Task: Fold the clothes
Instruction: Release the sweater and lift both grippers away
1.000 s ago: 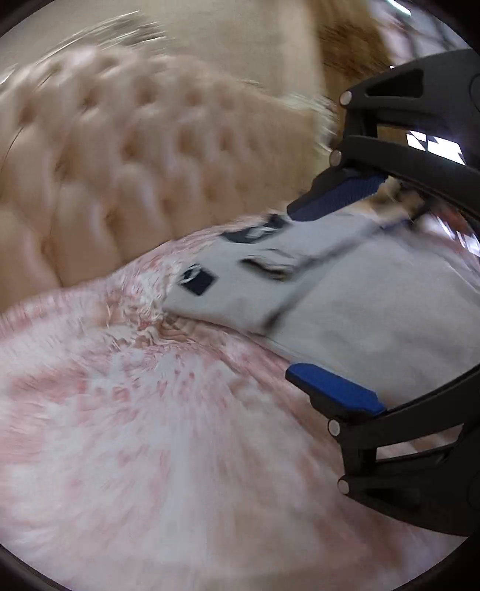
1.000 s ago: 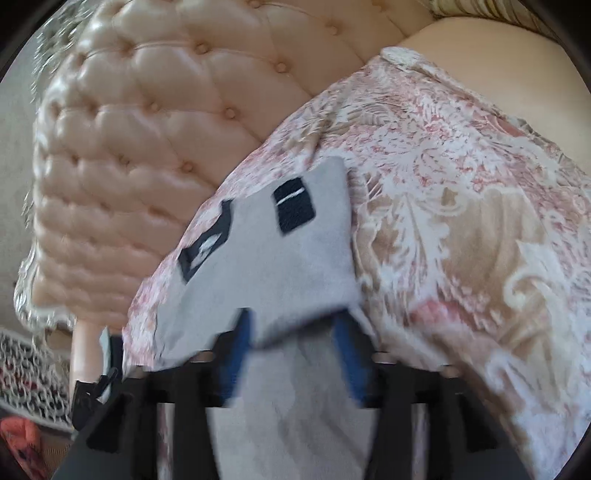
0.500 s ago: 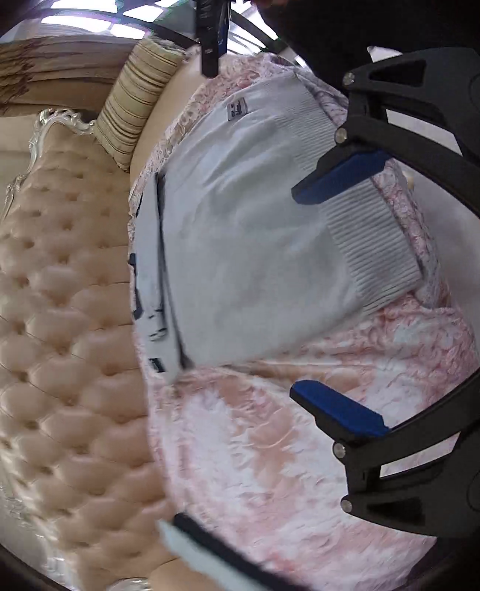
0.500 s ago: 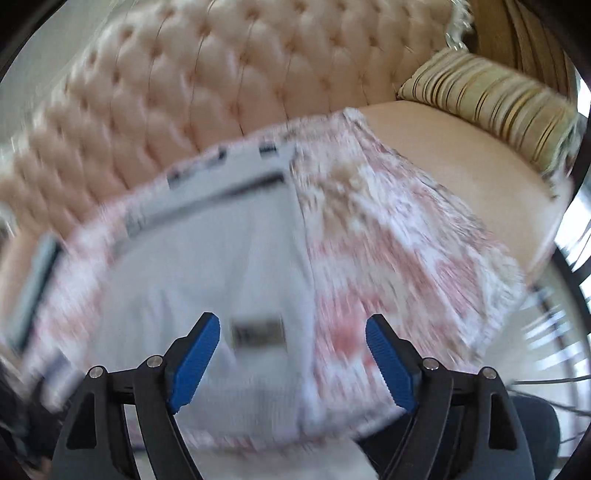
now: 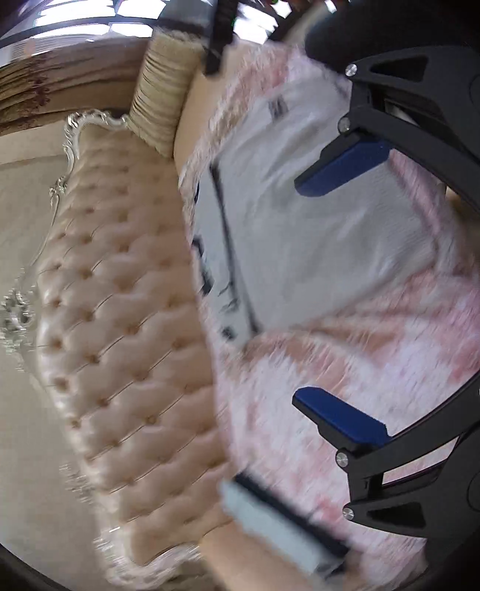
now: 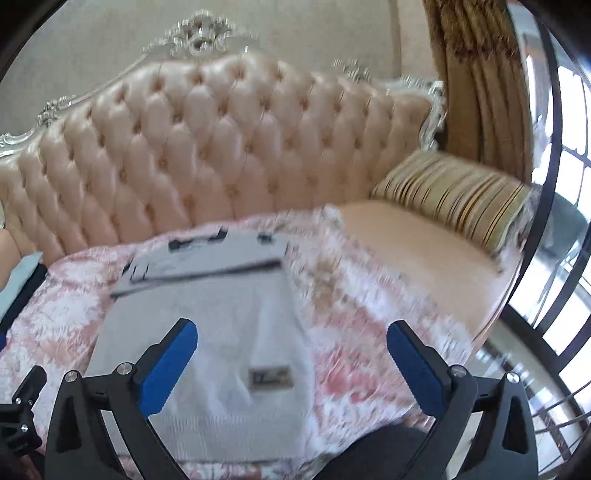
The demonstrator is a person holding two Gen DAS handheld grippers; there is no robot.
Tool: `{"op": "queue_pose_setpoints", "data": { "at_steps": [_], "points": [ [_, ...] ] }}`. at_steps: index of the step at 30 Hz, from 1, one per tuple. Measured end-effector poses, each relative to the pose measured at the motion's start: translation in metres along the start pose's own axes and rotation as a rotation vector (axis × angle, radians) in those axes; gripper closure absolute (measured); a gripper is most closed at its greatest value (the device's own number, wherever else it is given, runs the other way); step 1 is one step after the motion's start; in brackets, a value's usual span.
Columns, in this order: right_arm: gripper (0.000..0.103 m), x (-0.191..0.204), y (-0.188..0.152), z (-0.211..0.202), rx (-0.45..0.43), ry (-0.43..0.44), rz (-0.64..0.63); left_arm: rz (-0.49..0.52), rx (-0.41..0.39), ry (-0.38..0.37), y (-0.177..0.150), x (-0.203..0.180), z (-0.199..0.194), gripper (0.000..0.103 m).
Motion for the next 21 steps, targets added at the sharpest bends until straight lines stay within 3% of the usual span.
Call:
{"op": "queue_pose_setpoints", "data": {
  "at_steps": [2, 5, 7, 9, 10, 11, 15, 21],
  "points": [
    [0.0, 0.006, -0.008, 0.004, 0.065, 0.056, -0.033, -0.056, 0.014, -0.076, -0.012, -0.001, 0.001, 0.0],
    [0.0, 0.01, -0.021, 0.011, 0.098, 0.059, -0.113, -0.066, 0.073, -0.103, -0.038, -0.009, 0.008, 0.001],
    [0.0, 0.01, -0.031, 0.021, 0.137, 0.056, -0.145, -0.04, 0.098, -0.121, -0.045, -0.014, 0.01, 0.01],
    [0.004, 0.008, -0.045, 0.034, 0.207, 0.058, -0.172, 0.007, 0.138, -0.13, -0.054, -0.023, 0.013, 0.044],
    [0.012, 0.006, -0.048, 0.037, 0.217, 0.08, -0.161, 0.034, 0.159, -0.137, -0.059, -0.029, 0.014, 0.052],
    [0.013, 0.005, -0.05, 0.039, 0.223, 0.106, -0.146, 0.073, 0.18, -0.135, -0.065, -0.035, 0.015, 0.054],
    [0.013, 0.005, -0.058, 0.043, 0.225, 0.123, -0.221, 0.271, 0.251, -0.06, -0.085, -0.057, 0.028, 0.054],
    [0.018, 0.009, -0.067, 0.041, 0.22, 0.214, -0.269, 0.308, 0.337, -0.018, -0.1, -0.053, 0.046, 0.054]
  ]
}}
Point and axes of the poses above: each gripper's, at about its wrist camera, not at the fingertips, and z roughly the way its jaws point, x to its left, y to its top, the point moved 7 cm from there along z, roughly the way its jaws point, and after that the axes turned 15 degrees about -y, right-handed, at the moved point
